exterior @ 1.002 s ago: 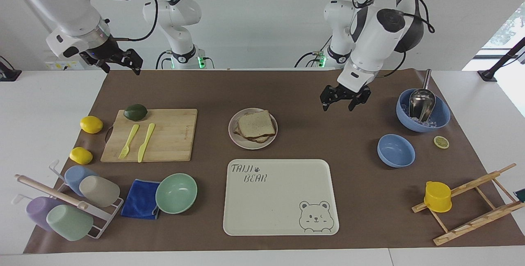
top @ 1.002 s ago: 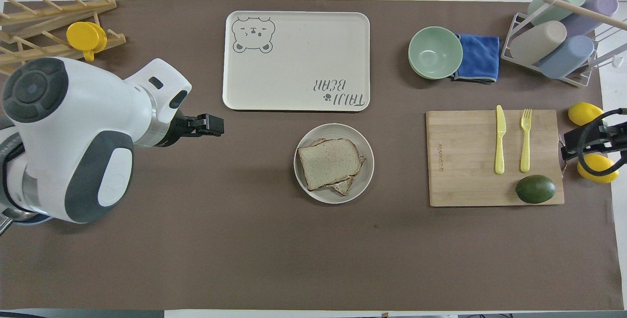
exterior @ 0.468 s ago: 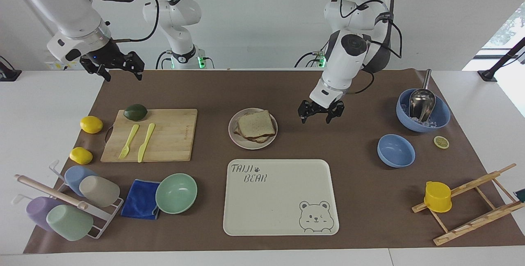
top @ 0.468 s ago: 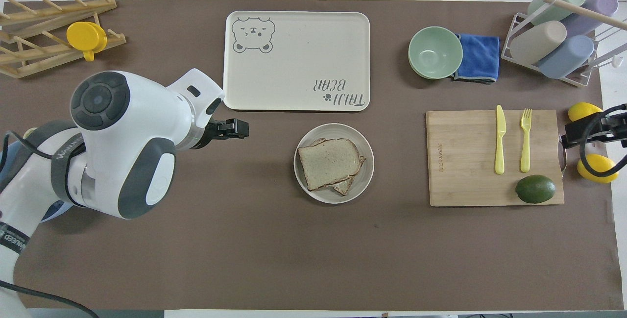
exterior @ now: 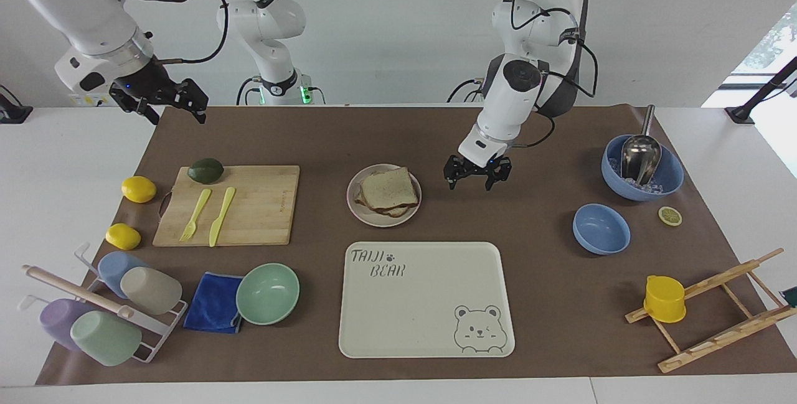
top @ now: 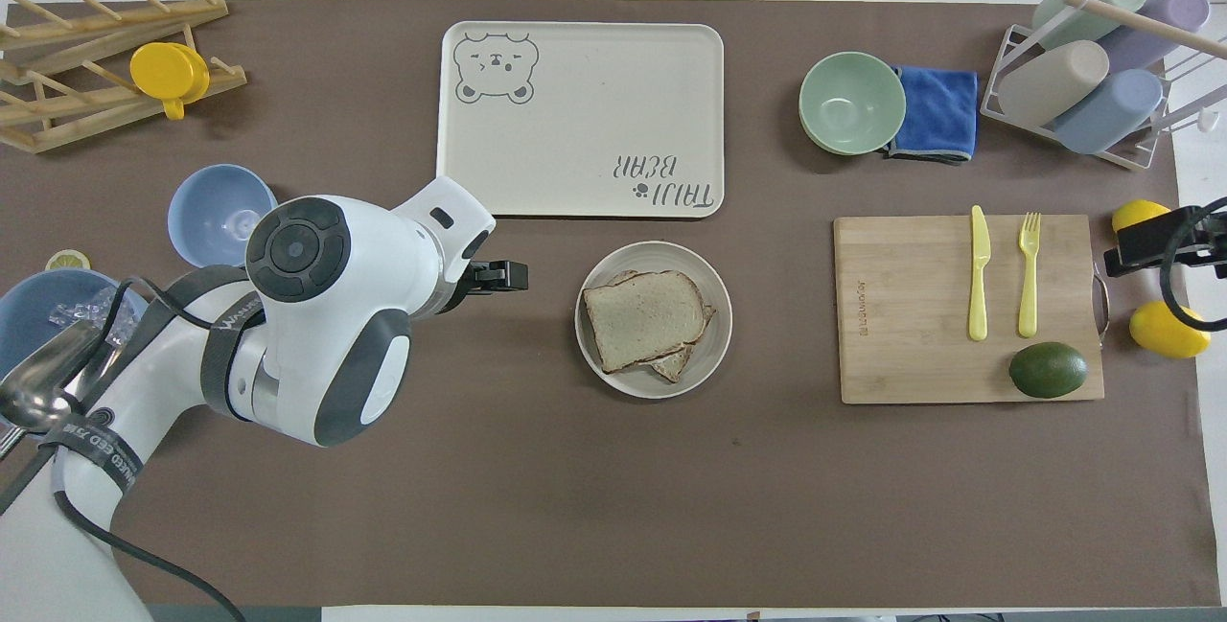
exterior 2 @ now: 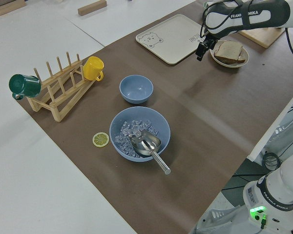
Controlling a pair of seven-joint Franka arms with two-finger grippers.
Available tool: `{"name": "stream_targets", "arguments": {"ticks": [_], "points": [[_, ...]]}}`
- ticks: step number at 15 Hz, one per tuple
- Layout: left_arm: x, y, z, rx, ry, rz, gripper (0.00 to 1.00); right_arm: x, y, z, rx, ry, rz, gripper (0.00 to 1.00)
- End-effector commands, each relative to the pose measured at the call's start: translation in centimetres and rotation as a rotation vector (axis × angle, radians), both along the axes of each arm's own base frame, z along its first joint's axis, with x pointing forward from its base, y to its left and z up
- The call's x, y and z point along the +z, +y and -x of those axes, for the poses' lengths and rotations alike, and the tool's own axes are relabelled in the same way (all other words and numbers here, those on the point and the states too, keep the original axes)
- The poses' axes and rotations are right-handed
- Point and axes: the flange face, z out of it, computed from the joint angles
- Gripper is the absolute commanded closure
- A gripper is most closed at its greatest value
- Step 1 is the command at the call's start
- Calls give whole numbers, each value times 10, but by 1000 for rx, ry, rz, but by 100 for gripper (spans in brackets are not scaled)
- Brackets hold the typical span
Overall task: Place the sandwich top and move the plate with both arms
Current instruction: 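Withdraw the right gripper while the left gripper reaches toward the plate, then move the left gripper down to the rim of the white plate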
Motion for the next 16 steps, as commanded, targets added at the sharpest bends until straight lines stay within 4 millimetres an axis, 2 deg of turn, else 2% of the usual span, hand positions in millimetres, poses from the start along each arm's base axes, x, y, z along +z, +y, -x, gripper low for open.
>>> {"name": "stream_targets", "arguments": {"ticks": [1, 5, 7, 9, 12, 14, 16], "points": [[-1, 1, 2, 21, -11, 19, 0, 4, 0, -3, -21, -12, 8, 0], [2, 1, 0, 24, -11, 23, 0, 1, 7, -6, -9, -18, 13, 0], [1, 2, -7, 32, -11, 23, 0, 0, 11, -6, 10, -13, 35, 0], [22, 1, -23, 43, -19, 31, 0, 0, 21, -7, 32, -14, 50, 0], [72, 48, -60, 111, -12, 35, 0, -5, 35, -10, 62, 1, 70, 0], [102, 78, -76, 159, -30, 37, 0, -6, 33, -10, 59, 6, 70, 0], [133, 113, -84, 207, -35, 36, 0, -6, 39, -9, 70, 17, 71, 0]]}}
